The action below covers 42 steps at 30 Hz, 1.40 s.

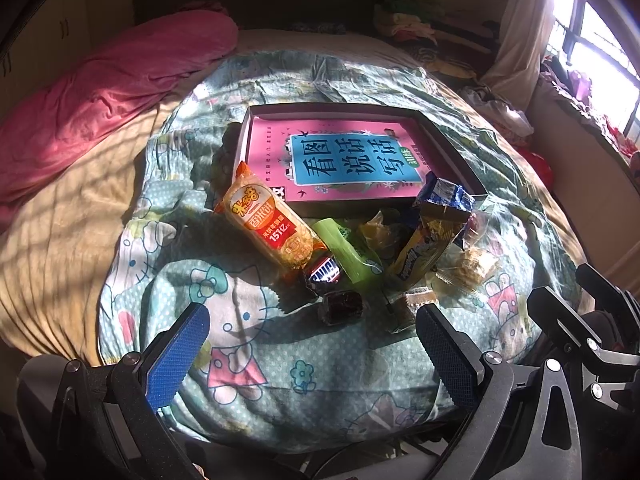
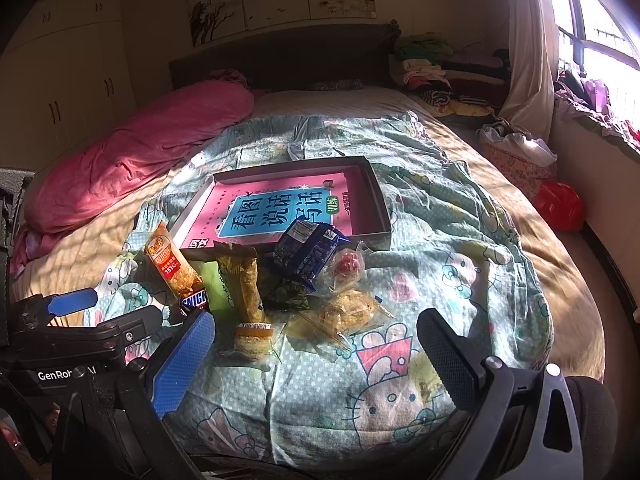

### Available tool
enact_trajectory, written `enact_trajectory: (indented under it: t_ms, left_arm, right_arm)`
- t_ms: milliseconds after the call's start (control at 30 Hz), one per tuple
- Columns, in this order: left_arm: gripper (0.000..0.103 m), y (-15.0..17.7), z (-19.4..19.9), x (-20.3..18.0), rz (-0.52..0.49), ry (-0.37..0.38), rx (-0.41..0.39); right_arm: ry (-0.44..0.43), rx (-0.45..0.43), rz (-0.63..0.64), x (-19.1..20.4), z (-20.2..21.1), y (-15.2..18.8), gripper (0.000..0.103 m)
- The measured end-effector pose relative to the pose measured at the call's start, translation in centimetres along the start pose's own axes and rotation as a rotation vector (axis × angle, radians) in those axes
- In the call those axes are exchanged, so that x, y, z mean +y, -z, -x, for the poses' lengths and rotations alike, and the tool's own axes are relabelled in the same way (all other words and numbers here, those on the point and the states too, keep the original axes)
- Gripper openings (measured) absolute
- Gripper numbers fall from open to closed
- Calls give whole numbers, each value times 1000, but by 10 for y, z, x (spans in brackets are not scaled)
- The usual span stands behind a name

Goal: Organize snacks

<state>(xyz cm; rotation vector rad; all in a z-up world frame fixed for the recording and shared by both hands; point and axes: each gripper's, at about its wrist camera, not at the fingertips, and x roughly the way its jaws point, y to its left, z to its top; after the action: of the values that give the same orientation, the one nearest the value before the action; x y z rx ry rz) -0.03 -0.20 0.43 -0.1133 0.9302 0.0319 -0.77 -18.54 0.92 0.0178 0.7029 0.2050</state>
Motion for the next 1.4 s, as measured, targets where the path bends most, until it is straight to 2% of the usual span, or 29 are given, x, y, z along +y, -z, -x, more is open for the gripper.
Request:
enact_trajectory:
  t_ms: [900, 1200, 1400]
  left_arm:
    - [103, -2, -2, 6, 2, -8, 1]
    - [103, 1, -22, 18, 46, -12, 59]
    - [103, 4, -39, 18, 60, 40, 127]
  right_arm:
    - [3, 17, 12, 3, -5, 0, 102]
    - [-29, 68, 30, 10, -18, 3, 102]
    - [-55, 133, 42, 16, -38, 8, 102]
